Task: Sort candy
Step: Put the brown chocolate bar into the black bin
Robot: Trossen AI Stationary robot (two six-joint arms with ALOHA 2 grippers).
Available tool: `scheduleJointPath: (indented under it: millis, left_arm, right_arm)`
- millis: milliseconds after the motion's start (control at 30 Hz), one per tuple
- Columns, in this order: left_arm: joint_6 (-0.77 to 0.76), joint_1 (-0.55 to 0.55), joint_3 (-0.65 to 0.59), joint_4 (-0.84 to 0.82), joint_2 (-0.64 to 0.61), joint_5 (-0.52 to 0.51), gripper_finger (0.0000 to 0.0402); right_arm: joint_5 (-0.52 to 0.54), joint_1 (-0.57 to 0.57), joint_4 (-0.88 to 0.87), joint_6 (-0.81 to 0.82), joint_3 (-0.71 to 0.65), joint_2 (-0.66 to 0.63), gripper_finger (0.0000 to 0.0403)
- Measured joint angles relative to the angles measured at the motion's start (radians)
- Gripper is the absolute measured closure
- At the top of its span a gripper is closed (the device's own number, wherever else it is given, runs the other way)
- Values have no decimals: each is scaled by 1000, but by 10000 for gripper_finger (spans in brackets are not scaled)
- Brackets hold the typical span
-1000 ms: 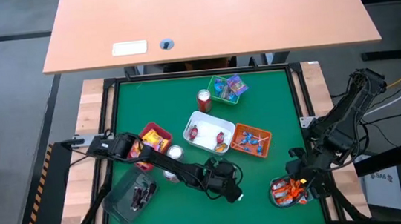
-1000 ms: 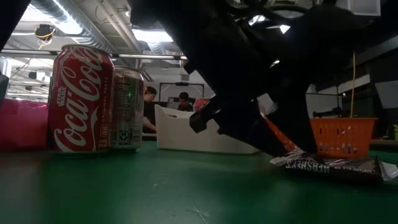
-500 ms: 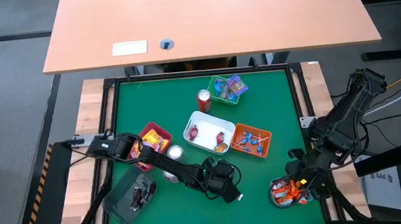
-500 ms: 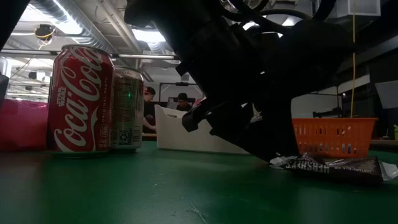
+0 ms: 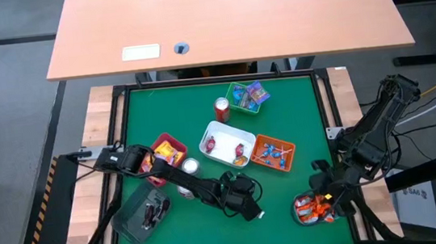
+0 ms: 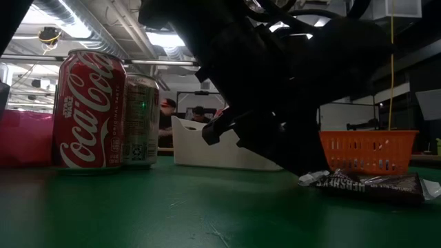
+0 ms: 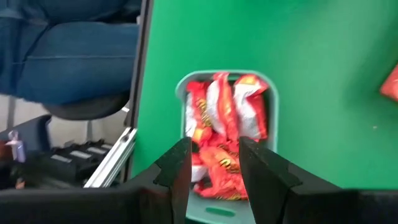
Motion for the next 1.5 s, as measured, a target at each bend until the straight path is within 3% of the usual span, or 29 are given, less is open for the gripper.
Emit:
scheduleJointPath:
  millis: [267, 700, 1000, 1500]
  left_arm:
    - [9, 1, 1, 12, -28, 13, 371]
    - [241, 5, 145, 2, -68, 23, 368]
    - [348, 5, 256, -173, -127, 46, 369]
    - [351, -12, 401, -589, -213, 226, 367]
  right_arm:
    - [45, 0, 3, 0, 0, 0, 271]
    - [61, 0, 22, 1, 0, 0, 271]
    - [64, 0, 27, 1, 0, 0, 271]
    - [107, 0, 53, 1, 0, 1, 271]
